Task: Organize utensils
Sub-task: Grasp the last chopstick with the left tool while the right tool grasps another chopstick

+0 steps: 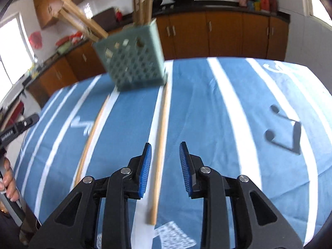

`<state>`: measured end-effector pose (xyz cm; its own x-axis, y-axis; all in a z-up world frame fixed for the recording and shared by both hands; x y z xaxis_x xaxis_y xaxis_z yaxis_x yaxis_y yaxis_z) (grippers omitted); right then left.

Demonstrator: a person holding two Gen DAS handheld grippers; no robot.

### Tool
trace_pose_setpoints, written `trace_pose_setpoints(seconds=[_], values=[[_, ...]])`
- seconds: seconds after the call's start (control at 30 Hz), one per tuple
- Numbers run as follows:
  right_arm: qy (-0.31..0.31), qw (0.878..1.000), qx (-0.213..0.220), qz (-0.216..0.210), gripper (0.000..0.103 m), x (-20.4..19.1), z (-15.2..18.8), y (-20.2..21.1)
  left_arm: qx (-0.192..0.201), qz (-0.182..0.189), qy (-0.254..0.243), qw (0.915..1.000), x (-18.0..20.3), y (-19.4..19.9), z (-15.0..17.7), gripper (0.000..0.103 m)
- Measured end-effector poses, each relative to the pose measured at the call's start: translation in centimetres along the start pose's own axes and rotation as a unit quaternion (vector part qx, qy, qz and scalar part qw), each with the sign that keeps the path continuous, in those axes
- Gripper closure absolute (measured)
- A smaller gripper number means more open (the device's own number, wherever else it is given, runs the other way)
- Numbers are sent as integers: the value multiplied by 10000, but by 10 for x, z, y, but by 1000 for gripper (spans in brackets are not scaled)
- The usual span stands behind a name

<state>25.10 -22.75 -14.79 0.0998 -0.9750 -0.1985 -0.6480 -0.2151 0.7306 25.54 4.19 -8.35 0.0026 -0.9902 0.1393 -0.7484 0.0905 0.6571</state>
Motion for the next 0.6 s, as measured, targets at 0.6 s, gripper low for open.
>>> trace_pose_setpoints(seconds=[0.6], values=[[-240,9973,-64,685,95,30,18,-18,-539,521,-347,9966,65,-20,34,75]])
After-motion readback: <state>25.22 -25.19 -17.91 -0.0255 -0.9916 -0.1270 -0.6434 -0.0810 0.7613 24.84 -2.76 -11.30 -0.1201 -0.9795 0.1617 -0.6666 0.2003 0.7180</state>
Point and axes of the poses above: each gripper's, at about its wrist camera, not at the fingertips, and y roughly against the way its jaws point, x to its right, z to its underside, the point moved 10 cm from there along -y, roughly the way its jaws point, and after that the axes turned 1 degree about -y, right-handed, at the moved point
